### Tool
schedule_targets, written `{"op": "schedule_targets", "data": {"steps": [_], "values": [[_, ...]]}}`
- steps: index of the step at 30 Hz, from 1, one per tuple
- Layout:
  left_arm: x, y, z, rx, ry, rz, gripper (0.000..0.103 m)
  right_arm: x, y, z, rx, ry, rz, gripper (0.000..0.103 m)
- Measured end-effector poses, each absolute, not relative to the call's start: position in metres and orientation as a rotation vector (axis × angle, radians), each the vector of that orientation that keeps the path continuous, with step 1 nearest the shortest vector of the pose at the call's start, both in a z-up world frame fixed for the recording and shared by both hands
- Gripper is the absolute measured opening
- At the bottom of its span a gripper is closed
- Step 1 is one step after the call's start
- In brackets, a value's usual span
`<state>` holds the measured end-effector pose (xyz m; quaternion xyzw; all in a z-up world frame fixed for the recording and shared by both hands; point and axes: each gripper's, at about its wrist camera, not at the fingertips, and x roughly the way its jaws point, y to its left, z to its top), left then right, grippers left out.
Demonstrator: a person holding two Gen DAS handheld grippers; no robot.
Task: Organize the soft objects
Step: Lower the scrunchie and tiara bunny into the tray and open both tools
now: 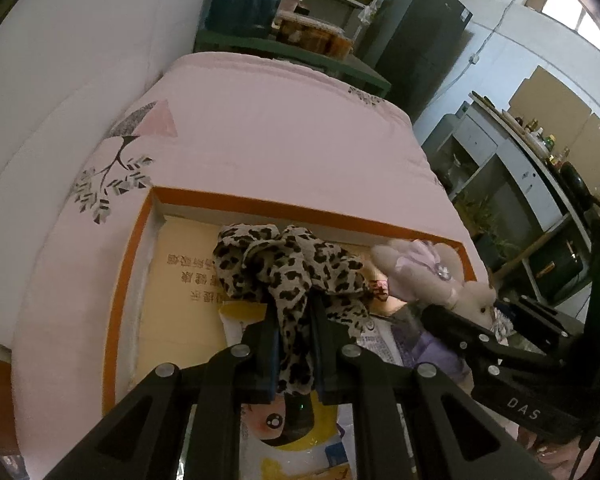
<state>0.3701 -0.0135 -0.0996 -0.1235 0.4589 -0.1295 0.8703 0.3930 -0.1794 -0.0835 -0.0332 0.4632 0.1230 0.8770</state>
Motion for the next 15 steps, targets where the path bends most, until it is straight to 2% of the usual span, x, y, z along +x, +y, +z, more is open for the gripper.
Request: {"op": "schedule_targets", "data": {"steps": [1, 4, 6, 8, 15], "values": [[0.371, -0.014, -0.101, -0.258, 0.962, -0.274, 0.016, 0.393, -0.179, -0.085, -0.073, 0.967, 0.254, 0.049], [0.371, -0.013, -0.104, -0.268, 0.969, -0.29, 0.032, 0.391, -0.18, -0.086, -0.068, 0.961, 0.259, 0.053], [0.369, -0.011, -0.104, -0.275, 0.958, -0.294, 0.049, 0.39, -0.181, -0.088, -0.051, 0.958, 0.27, 0.06], [0.367, -0.011, -0.103, -0.276, 0.948, -0.297, 0.056, 0.389, -0.181, -0.089, -0.05, 0.956, 0.264, 0.064], [0.359, -0.017, -0.097, -0.241, 0.934, -0.302, 0.058, 0.379, -0.183, -0.087, -0.034, 0.933, 0.251, 0.066]]}}
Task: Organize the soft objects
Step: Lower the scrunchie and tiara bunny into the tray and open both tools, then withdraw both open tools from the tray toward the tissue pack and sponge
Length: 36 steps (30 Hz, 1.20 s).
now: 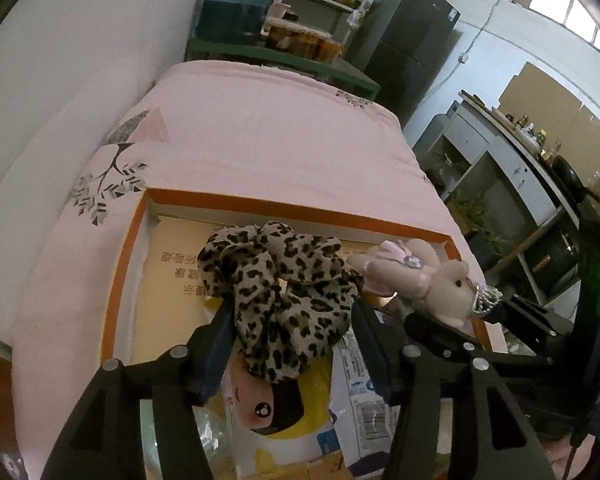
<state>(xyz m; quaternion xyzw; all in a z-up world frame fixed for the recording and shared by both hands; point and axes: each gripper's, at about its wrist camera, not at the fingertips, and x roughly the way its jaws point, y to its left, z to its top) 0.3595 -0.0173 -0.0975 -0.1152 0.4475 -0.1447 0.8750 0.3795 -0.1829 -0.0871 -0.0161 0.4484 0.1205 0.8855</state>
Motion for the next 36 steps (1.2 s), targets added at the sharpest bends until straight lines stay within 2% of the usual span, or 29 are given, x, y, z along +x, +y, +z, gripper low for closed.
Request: {"op": "schedule_targets", "data": {"steps": [36], "values": [[0.242, -0.026, -0.026, -0.203, 0.742, -0.301, 0.058, 0.245, -0.174, -0.019, 0.019, 0.754, 0.22, 0.066]]}}
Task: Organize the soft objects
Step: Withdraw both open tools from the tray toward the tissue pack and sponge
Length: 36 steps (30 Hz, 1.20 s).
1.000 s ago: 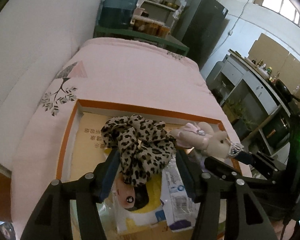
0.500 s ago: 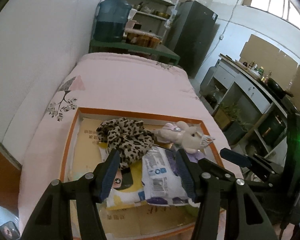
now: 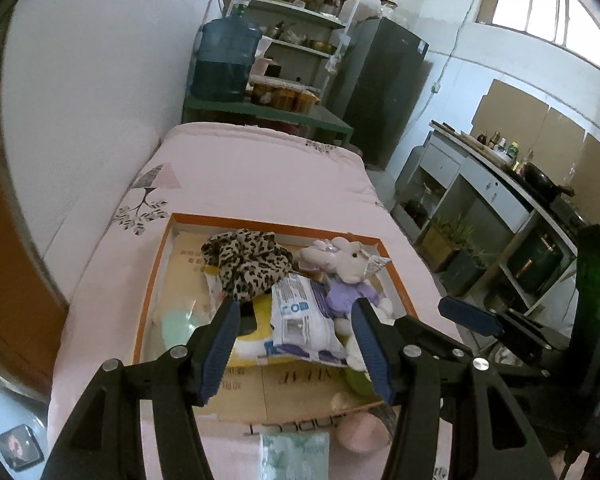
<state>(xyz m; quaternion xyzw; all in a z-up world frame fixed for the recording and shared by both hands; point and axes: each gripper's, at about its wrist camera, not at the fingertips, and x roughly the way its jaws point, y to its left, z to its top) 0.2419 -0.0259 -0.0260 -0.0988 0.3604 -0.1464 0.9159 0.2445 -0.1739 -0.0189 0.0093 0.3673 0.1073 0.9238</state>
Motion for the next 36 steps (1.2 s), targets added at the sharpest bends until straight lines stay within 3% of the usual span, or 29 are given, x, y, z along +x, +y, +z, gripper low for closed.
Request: {"op": "schedule_targets", "data": {"steps": [20, 36], "values": [[0.165, -0.007, -0.001, -0.189, 0.64, -0.268, 0.058, 0.174, -0.176, -0.001, 0.033, 0.721, 0.201, 0.066], [0.135, 0.01, -0.01, -0.216, 0.64, -0.266, 0.058, 0.137, -0.163, -0.011, 0.028, 0.717, 0.186, 0.066]]}}
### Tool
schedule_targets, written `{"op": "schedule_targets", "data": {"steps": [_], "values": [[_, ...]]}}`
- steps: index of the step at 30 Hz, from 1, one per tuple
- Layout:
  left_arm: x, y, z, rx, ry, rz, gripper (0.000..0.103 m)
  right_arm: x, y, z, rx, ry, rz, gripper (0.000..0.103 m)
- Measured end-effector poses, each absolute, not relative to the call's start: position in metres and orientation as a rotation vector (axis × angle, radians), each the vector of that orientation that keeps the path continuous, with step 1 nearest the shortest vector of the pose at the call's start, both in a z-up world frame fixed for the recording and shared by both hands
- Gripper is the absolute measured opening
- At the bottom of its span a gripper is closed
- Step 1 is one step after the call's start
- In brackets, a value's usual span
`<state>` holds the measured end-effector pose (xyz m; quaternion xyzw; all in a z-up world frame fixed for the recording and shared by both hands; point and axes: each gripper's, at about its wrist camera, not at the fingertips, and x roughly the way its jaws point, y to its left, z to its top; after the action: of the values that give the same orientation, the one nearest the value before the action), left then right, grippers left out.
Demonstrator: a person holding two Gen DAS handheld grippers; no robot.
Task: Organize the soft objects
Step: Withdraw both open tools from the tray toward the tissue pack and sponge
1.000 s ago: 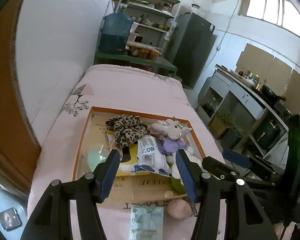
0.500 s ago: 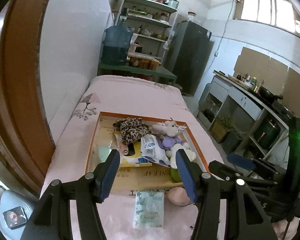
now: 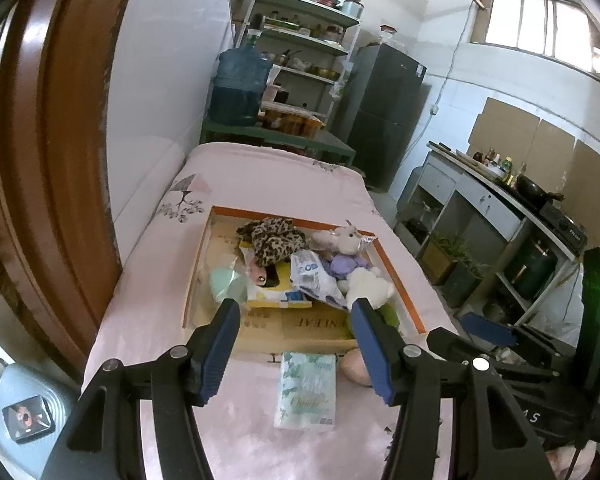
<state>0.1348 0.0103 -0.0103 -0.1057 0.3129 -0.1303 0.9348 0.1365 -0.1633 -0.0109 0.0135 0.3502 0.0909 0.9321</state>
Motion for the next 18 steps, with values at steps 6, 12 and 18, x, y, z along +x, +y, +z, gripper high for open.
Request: {"op": "schedule_targets", "data": {"steps": [6, 12, 18], "values": [[0.126, 0.012, -0.021, -0.224, 0.648, -0.264, 0.058, 0.131, -0.161, -0.018, 0.035, 0.723, 0.178, 0.066], [0.122, 0.016, -0.033, -0.236, 0.657, -0.267, 0.058, 0.129, -0.159, -0.029, 0.056, 0.749, 0.185, 0.066], [0.119, 0.018, -0.047, -0.237, 0.682, -0.269, 0.058, 0.129, -0.16, -0.04, 0.068, 0.762, 0.165, 0.066]]}}
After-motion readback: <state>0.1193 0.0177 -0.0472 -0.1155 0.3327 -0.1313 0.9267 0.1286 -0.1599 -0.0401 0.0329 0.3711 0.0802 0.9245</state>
